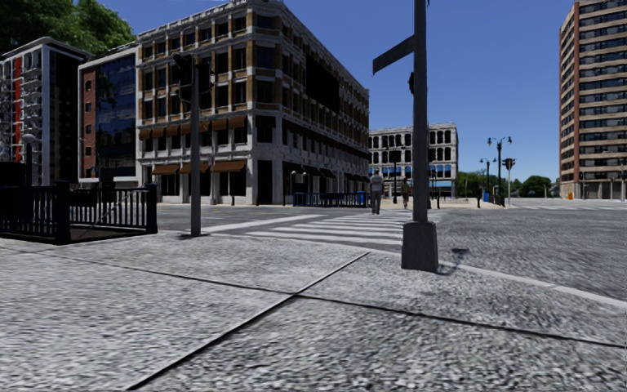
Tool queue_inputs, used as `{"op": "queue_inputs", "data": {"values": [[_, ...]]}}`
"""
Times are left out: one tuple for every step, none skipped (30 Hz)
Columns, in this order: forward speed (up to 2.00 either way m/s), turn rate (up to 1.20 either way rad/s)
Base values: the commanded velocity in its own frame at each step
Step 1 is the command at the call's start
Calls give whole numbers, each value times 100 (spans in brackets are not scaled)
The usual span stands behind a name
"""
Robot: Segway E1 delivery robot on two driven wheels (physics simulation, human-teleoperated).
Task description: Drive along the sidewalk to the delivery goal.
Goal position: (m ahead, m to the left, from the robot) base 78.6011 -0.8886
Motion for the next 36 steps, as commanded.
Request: {"op": "queue_inputs", "data": {"values": [[200, 30], [200, 30], [200, 29], [200, 29], [200, 29], [200, 29], [200, 18], [200, 5], [200, 0], [200, 0], [200, 0], [200, 0], [200, 0], [200, 0], [200, 0], [200, 0], [200, 0], [200, 0], [200, 0], [200, 0], [200, 0], [200, 0], [200, 0], [200, 0], [200, 0], [200, 0], [200, 0], [200, 0], [200, 0], [200, 0], [200, 0], [200, 0], [200, 0], [200, 0], [200, 0], [200, 0]]}}
